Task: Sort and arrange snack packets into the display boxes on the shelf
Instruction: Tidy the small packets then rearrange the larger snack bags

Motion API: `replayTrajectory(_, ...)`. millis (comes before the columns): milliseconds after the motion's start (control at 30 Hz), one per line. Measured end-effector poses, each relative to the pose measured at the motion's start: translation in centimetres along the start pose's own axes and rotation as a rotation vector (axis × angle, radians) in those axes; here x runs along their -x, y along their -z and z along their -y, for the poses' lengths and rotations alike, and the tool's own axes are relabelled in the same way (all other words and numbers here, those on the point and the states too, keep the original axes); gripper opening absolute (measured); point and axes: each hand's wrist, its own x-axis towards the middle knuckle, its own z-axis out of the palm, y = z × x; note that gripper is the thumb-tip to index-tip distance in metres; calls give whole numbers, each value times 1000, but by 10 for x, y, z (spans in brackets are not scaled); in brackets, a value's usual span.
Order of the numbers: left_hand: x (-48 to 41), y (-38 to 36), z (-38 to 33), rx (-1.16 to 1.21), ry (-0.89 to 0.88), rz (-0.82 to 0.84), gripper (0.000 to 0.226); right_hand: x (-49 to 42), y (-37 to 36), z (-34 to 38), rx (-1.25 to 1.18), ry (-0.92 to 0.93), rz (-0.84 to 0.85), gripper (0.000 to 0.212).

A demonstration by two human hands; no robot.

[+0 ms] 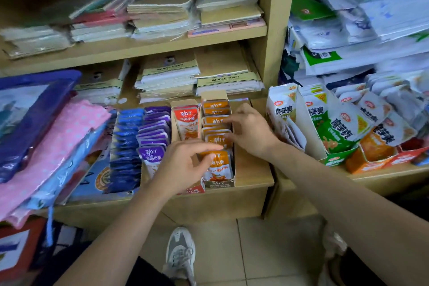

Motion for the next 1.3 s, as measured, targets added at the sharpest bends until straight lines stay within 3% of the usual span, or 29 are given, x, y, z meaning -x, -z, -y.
replayTrajectory(100,4,0,4,16,-34,-18,26,-14,-2,5,167,3,78,43)
replayTrajectory(400,0,-7,17,-22,-49,-34,38,-39,-8,-7,219,-27,224,10)
replayTrajectory(467,-2,-6,17,-89,-67,-32,42,-40,-10,-11,194,-2,150,11)
replayTrajectory(567,-9,-6,15,-244,-74,82,68,-40,-5,-10,53,28,-100,9)
replayTrajectory(633,-13,-9,15,-335,-75,111,79,-38,-2,-7,-42,53,-159,7)
replayTrajectory(800,-14,-17,17,-427,-130,-57,71,-26,8,-4,-96,149,3,5)
replayTrajectory(933,-9,-22,16,-444,-83,-175,92,-20,19,-1,-76,139,122,6)
replayTrajectory(1067,-10,-20,12,-308,14,-83,112,-16,20,-3,-80,115,225,9)
replayTrajectory(1300,-19,-13,17,-324,8,10,93,-18,26,-6,-121,102,342,10)
